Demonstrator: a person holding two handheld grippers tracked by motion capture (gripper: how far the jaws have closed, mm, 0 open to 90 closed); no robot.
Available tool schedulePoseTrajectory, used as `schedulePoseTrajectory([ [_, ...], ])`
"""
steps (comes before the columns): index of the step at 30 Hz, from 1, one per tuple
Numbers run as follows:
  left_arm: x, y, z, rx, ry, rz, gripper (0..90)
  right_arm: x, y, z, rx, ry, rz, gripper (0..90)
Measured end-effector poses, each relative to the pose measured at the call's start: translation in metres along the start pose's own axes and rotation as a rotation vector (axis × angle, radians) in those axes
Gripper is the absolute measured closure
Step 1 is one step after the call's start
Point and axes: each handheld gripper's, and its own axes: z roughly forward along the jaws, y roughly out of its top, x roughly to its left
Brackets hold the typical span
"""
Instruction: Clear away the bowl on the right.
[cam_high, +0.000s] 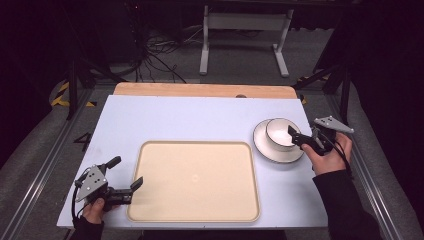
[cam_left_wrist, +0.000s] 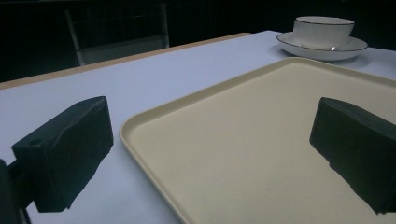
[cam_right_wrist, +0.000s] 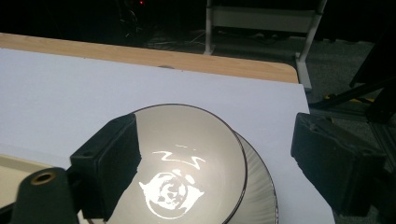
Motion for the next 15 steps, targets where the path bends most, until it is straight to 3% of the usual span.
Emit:
schedulePoseTrajectory([
  [15,0.0,0.0,0.0,0.003,0.003,0.001,0.1,-0.009,0.009,0.024,0.207,-0.026,0.041,26.8],
])
